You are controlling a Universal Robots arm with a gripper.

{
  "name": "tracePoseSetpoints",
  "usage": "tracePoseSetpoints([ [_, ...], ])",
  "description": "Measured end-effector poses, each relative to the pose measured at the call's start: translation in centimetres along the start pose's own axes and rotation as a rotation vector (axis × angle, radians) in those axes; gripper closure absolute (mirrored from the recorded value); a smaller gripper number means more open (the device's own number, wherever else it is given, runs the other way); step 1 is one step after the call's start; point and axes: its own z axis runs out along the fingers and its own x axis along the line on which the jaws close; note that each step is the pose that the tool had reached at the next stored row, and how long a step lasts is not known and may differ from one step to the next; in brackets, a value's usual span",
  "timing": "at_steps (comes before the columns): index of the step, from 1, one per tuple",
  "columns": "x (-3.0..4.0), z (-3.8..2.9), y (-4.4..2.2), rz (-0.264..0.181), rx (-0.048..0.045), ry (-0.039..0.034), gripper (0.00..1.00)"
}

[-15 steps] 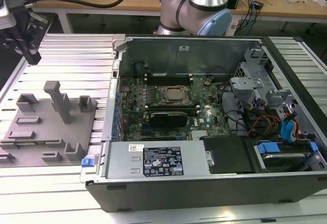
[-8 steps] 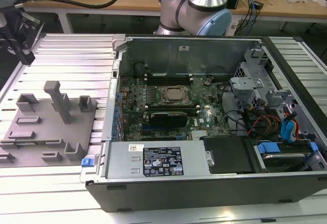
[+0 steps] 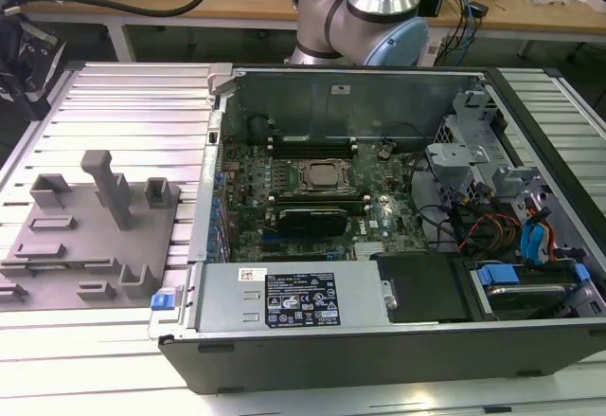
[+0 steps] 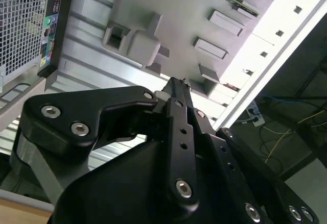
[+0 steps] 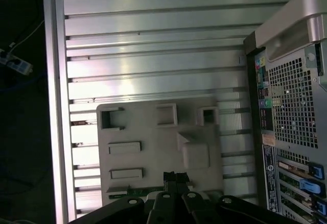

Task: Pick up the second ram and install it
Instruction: 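Reach for the second ram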

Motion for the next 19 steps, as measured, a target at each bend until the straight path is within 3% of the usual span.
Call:
tracePoseSetpoints([
  [15, 1.80, -0.01, -0.14, 0.000, 0.0002, 0.0000, 0.89],
  [19, 2.65, -0.02, -0.20, 0.000, 0.0002, 0.0000, 0.89],
])
